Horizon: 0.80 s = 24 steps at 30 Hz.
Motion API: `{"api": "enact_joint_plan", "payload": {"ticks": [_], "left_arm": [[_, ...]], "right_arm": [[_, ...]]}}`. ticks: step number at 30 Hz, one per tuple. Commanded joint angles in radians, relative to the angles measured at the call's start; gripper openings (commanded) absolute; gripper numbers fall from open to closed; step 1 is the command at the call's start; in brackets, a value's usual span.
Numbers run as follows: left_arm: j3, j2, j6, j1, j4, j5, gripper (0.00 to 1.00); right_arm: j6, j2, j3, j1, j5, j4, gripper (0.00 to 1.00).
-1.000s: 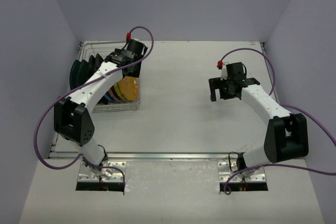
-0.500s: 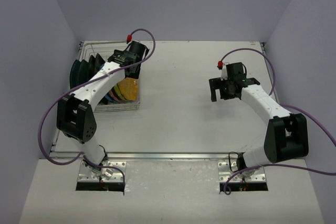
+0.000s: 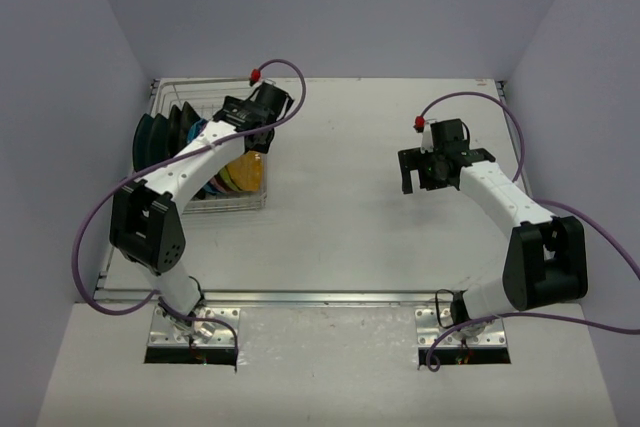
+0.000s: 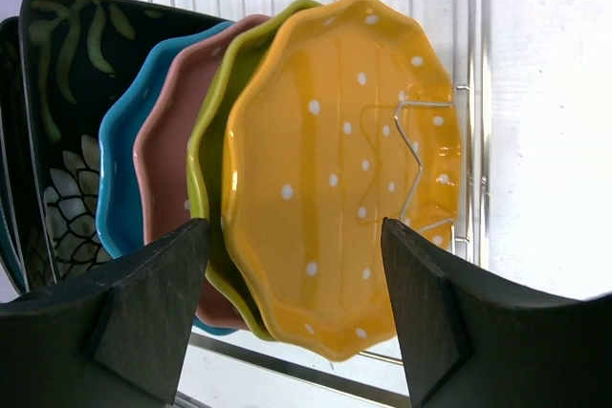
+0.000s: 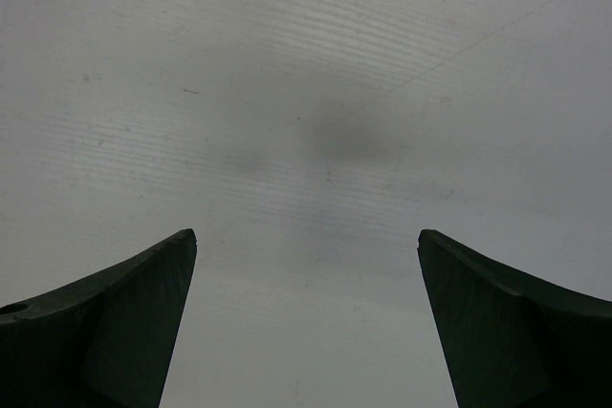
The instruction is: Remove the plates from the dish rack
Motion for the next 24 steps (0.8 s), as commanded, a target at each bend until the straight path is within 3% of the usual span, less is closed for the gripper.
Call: {"api": "enact_joint_plan", "payload": {"ticks": [1, 24], "left_arm": [[-0.002, -0.056, 0.015, -0.043, 0.037, -0.021, 0.7], [-0.003, -0.04, 0.016, -0.039, 0.038, -0.044, 0.7]], "right_arm": [[0.008, -0.014, 0.029, 0.003, 0.004, 0.019, 0.99], [0.005, -0.011, 0.023, 0.003, -0.001, 0.018, 0.99]]}}
